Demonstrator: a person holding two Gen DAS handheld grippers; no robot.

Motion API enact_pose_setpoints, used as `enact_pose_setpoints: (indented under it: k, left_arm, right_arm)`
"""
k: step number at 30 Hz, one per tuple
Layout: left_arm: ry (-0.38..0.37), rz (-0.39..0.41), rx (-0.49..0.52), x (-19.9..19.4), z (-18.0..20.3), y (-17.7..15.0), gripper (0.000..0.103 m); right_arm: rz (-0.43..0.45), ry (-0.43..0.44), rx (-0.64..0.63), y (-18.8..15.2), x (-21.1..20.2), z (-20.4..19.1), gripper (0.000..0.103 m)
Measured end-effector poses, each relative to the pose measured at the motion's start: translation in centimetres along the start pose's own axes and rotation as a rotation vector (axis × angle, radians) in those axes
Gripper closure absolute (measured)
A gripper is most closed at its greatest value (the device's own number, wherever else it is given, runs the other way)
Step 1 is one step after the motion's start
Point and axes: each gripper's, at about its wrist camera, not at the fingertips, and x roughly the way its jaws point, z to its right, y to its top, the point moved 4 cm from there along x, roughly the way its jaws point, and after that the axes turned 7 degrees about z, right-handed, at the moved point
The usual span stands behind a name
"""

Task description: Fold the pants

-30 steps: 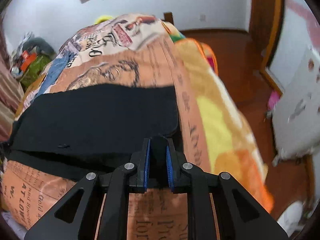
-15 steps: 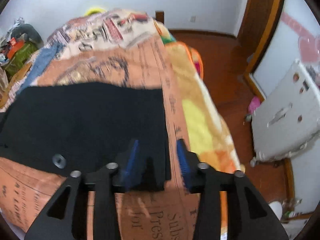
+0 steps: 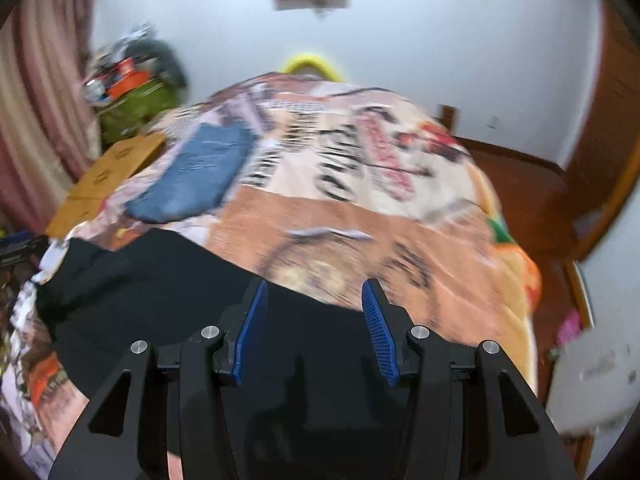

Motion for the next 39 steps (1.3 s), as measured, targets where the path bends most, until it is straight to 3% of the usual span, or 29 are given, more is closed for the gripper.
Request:
enact_pose_setpoints:
  k: [6, 8, 10, 12, 15, 18, 22, 24, 26, 27, 32, 34, 39]
  left_arm:
    - [-0.053, -0.123, -0.015, 4.7, -1.6, -1.4, 0.007]
    - [-0.076, -0.151, -0.005, 5.9, -1.4, -2.1, 0.017]
    - [-0.111, -0.182, 0.006, 7.0, -0.9, -2.8, 0.039]
    - [-0.140, -0.206, -0.009, 7.9, -0.7, -3.2, 0.045]
    - [-0.158, -0.180, -0.003, 7.9, -0.4, -3.2, 0.048]
    - [-0.186, -0.176, 0.001, 7.8, 0.0, -3.3, 0.062]
    - [-0.150, -0.148, 0.063, 7.7, 1.0, -3.8, 0.071]
    - [-0.133, -0.132, 0.078, 7.5, 1.3, -3.9, 0.073]
    - [-0.121, -0.124, 0.071, 7.6, 1.2, -3.9, 0.076]
    - [-0.121, -0.130, 0.056, 7.8, 1.0, -3.8, 0.078]
    - [-0.130, -0.146, -0.016, 8.2, -0.4, -2.8, 0.084]
    - [-0.082, -0.134, -0.022, 8.3, -1.0, -2.3, 0.097]
    - [-0.091, -0.154, -0.079, 9.3, -2.1, -1.5, 0.097]
  right_arm:
    - [-0.050, 0.118, -0.092, 1.8, 5.7, -6.0, 0.053]
    - [-0.076, 0.152, -0.097, 2.1, 7.4, -7.7, 0.052]
    - [-0.113, 0.211, -0.107, 2.3, 9.5, -9.8, 0.052]
    - [-0.146, 0.261, -0.126, 2.3, 11.5, -11.8, 0.052]
    - [-0.198, 0.294, -0.165, 2.1, 14.8, -14.1, 0.052]
    - [-0.267, 0.330, -0.153, 1.8, 17.6, -15.5, 0.052]
    - [-0.343, 0.378, -0.151, 1.2, 19.9, -16.8, 0.052]
    - [-0.349, 0.390, -0.177, 1.0, 20.2, -17.4, 0.052]
    - [-0.331, 0.376, -0.227, 0.7, 20.0, -17.9, 0.075]
    - [-0.316, 0.347, -0.251, 0.8, 19.9, -17.7, 0.094]
    - [-0.238, 0.309, -0.324, 0.5, 18.6, -17.8, 0.098]
    - [-0.190, 0.284, -0.356, 1.1, 17.9, -17.8, 0.098]
    - [-0.128, 0.207, -0.426, 2.4, 18.3, -18.4, 0.099]
